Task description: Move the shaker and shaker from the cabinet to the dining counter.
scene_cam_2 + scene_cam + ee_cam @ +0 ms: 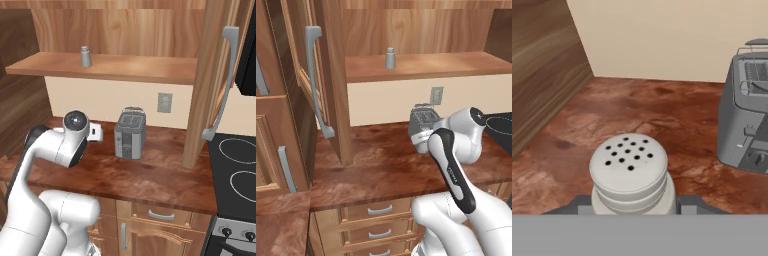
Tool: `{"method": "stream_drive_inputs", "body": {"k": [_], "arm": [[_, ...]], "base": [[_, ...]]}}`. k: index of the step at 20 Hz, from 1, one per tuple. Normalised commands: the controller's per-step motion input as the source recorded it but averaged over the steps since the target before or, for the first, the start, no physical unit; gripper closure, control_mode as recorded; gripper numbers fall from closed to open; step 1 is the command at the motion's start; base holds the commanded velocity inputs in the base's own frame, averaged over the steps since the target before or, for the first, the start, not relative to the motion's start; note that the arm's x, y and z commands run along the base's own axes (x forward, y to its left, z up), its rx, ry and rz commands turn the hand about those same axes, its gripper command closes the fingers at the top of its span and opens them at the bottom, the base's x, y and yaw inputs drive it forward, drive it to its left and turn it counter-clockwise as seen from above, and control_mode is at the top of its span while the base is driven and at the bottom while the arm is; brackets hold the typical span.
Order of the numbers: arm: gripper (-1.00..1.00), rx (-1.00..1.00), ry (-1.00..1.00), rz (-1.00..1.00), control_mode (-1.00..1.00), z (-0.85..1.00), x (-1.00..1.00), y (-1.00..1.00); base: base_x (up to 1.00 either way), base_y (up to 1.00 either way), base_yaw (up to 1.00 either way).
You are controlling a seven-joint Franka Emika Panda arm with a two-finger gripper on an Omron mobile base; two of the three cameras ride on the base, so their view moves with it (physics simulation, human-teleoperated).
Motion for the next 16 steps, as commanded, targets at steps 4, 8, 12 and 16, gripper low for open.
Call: {"method": "stream_drive_inputs", "body": {"k": [4,8,12,16], "arm": [[1.0,0.0,0.0,0.0,-1.0,0.0,0.0,0.0],[1.0,0.0,0.0,0.0,-1.0,0.0,0.0,0.0],[1.0,0.0,0.0,0.0,-1.0,0.0,0.0,0.0],[1.0,0.0,0.0,0.0,-1.0,0.0,0.0,0.0]], "base": [[0.0,0.0,0.0],[0.0,0.0,0.0],[0.0,0.0,0.0],[0.0,0.0,0.0]]}}
